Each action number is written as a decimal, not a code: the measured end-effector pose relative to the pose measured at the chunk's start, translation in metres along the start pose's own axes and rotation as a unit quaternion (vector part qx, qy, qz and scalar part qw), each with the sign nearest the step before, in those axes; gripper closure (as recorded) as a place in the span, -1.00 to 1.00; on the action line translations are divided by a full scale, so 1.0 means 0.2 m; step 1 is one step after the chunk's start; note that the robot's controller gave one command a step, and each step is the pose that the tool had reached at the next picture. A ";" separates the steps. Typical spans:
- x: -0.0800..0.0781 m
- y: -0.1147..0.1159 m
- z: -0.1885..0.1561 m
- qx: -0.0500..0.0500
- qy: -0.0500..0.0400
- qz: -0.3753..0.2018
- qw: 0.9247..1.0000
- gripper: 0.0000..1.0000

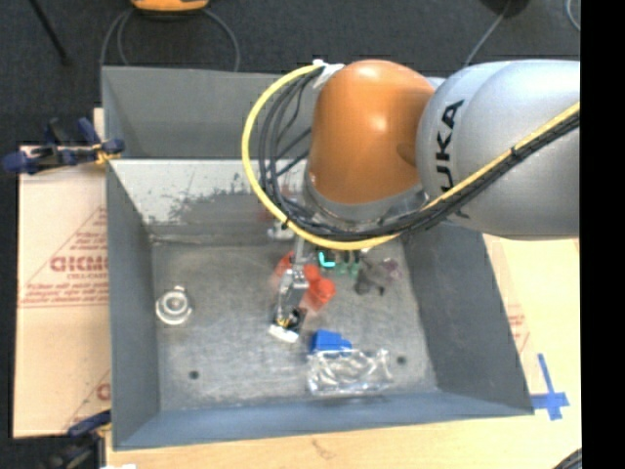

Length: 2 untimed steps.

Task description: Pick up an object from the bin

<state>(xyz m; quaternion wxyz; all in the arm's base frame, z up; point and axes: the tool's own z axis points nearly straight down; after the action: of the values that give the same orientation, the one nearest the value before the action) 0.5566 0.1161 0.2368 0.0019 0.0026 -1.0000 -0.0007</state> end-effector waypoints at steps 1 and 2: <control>0.21 -0.15 -0.41 0.001 -0.007 -0.064 0.998 -1.00; 0.12 0.21 0.05 0.001 0.000 -0.105 0.994 -1.00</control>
Offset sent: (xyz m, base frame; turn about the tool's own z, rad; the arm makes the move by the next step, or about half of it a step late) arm -0.0429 -0.0282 0.0775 -0.1299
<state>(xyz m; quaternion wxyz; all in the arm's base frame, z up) 0.5313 0.1582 0.2268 0.0016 0.1074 -0.9942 -0.0003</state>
